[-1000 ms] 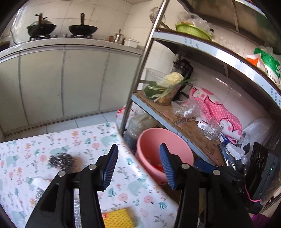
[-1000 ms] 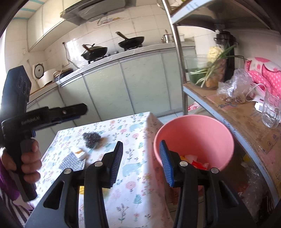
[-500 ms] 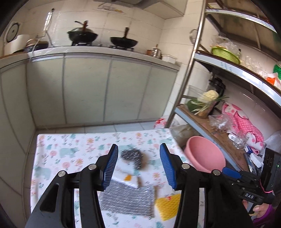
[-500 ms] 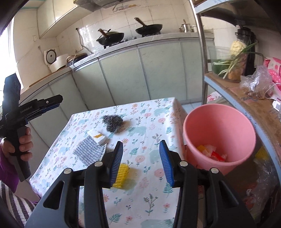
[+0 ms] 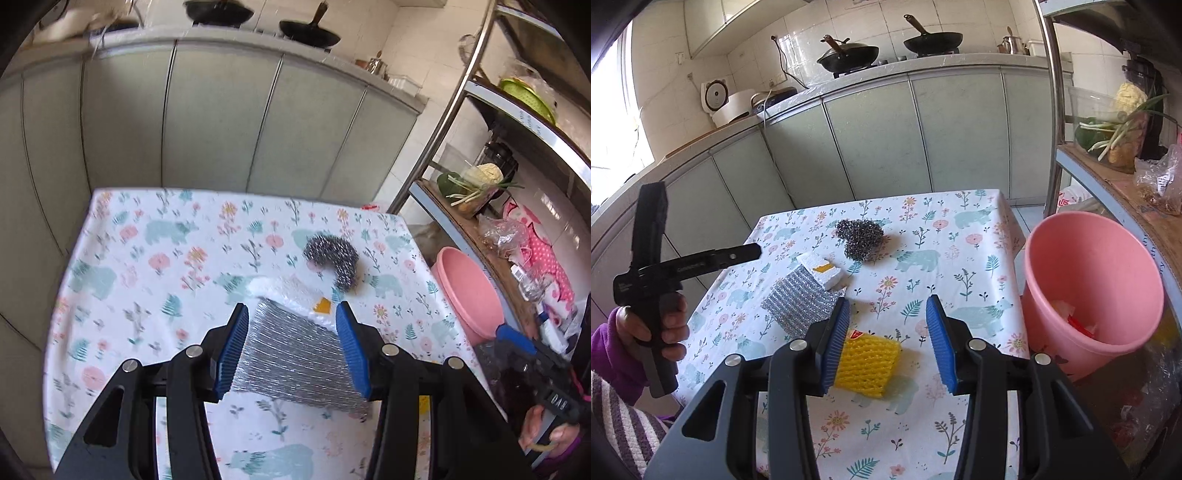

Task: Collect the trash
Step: 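Grasp the white foam strip with the left tool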

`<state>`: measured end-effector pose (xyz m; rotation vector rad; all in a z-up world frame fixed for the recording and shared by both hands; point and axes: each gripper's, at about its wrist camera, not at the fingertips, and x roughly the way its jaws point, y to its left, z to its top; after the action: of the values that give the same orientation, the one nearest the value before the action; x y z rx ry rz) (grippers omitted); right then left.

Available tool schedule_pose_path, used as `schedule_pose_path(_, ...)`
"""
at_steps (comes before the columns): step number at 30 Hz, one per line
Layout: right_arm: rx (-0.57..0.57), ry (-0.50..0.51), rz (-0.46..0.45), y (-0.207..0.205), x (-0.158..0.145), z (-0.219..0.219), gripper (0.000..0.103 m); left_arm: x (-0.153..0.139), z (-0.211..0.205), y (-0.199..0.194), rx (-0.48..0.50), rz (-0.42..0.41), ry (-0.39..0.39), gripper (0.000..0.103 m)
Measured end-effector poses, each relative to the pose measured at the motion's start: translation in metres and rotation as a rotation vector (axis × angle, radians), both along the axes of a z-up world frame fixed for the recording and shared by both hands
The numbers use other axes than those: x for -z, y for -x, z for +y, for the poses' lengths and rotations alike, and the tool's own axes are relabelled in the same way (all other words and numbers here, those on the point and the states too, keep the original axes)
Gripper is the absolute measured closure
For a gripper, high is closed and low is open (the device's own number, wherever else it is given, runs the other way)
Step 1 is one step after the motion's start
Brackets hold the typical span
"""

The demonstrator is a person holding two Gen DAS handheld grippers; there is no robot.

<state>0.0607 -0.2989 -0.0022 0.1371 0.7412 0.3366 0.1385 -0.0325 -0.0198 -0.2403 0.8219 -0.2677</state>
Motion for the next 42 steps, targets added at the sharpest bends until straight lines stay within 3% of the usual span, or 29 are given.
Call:
schedule_pose_path(5,0.005,0.001,0.014,-0.006,0.005,-0.002,0.059,0.027,-0.011,-0.026,-0.02,0.118,0.078,0.057)
schedule_pose_path(10,0.014,-0.009,0.035,-0.013,0.014,-0.007,0.059,0.044,-0.021,-0.051,-0.037,0.19,0.096,0.059)
schedule_pose_path(19,0.022,-0.031,0.037,-0.02,0.021,-0.011,0.059,0.054,-0.044,-0.083,-0.088,0.231,-0.019,0.061)
schedule_pose_path(23,0.029,-0.037,0.045,-0.02,0.024,-0.013,0.059,0.053,-0.056,-0.083,-0.065,0.174,-0.072,0.071)
schedule_pose_path(30,0.017,-0.085,0.054,-0.033,0.024,-0.009,0.059,0.036,-0.056,-0.074,-0.013,0.086,-0.078,0.091)
schedule_pose_path(34,-0.014,-0.115,0.047,-0.05,0.017,0.003,0.059,0.023,-0.048,-0.066,-0.009,0.044,-0.072,0.091)
schedule_pose_path(42,-0.094,-0.076,0.054,-0.098,0.017,0.058,0.059,-0.002,-0.014,-0.042,-0.054,-0.038,-0.034,0.091)
